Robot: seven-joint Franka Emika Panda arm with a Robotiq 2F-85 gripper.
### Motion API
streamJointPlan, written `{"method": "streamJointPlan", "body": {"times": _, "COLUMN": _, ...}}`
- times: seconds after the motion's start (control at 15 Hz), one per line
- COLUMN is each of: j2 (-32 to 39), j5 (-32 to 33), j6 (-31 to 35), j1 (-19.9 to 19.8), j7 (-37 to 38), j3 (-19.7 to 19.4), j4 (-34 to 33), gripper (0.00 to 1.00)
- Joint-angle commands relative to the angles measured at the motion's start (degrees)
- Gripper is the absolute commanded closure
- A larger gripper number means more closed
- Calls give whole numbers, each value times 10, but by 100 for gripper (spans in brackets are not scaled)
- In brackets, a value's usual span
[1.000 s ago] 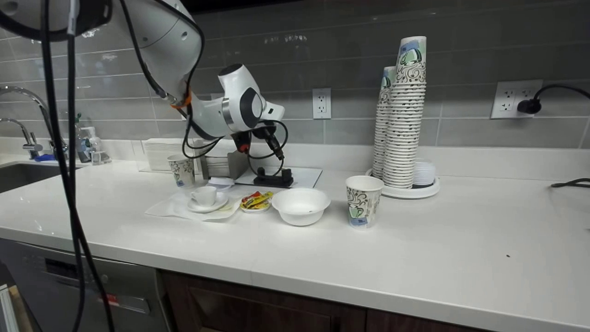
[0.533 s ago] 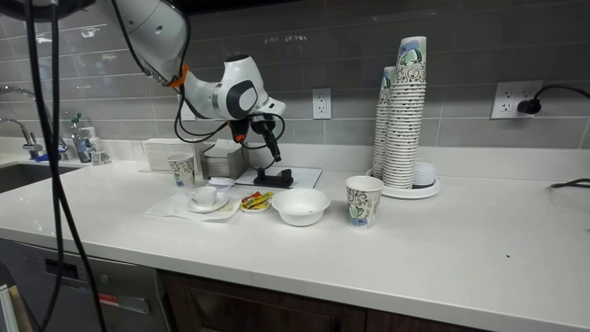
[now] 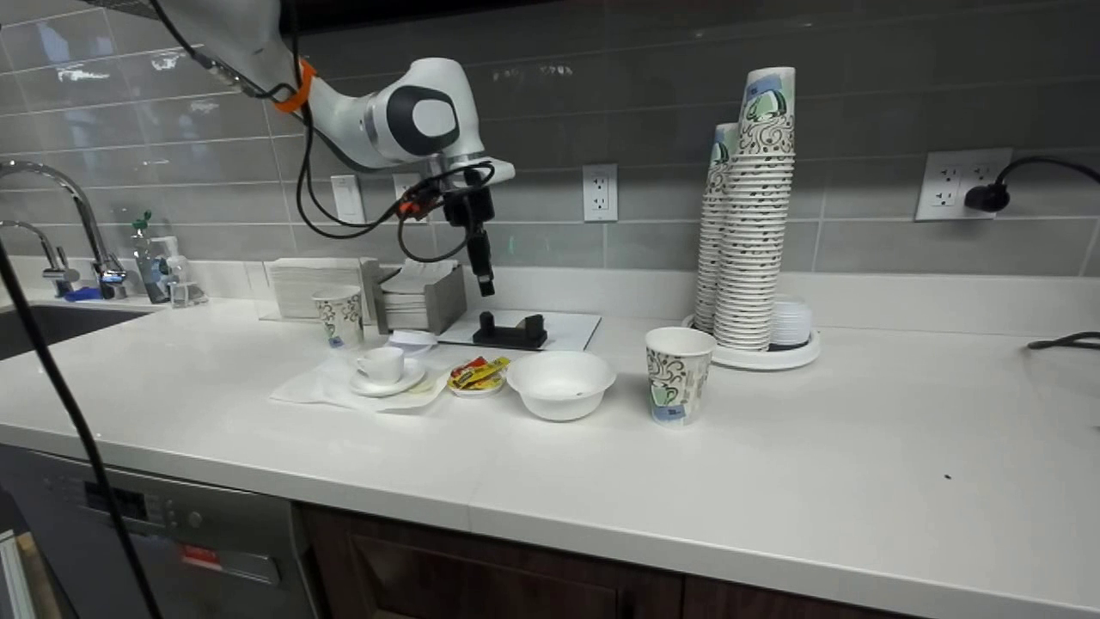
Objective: Pick the brown condiment packet from the small white plate in the middle and put it on the white tray, pick the yellow condiment packet from the small white plate in the middle and put it on the white tray, pick the red condiment packet from the small white plate and put it on the white tray
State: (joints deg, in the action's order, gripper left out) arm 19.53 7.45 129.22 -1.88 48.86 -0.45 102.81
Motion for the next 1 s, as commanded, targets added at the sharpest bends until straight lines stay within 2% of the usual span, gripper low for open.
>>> {"method": "streamJointPlan", "body": {"times": 0.0, "j2": -21, "j5": 16, "j6": -34, "j1": 35, "j7": 16, "j3": -31, "j4": 35, "gripper": 0}}
{"method": "streamJointPlan", "body": {"times": 0.33, "j2": -11, "j5": 37, "j6": -3, "j1": 49, "j7": 26, "j3": -48, "j4": 75, "gripper": 0}}
{"method": "streamJointPlan", "body": {"times": 0.6, "j2": -5, "j5": 85, "j6": 40, "j1": 57, "j7": 60, "j3": -68, "j4": 101, "gripper": 0}}
{"method": "streamJointPlan", "body": {"times": 0.87, "j2": 6, "j5": 126, "j6": 58, "j1": 61, "j7": 92, "j3": -86, "j4": 107, "gripper": 0}}
{"method": "streamJointPlan", "body": {"times": 0.93, "j2": 10, "j5": 125, "j6": 58, "j1": 59, "j7": 93, "j3": -87, "j4": 106, "gripper": 3}}
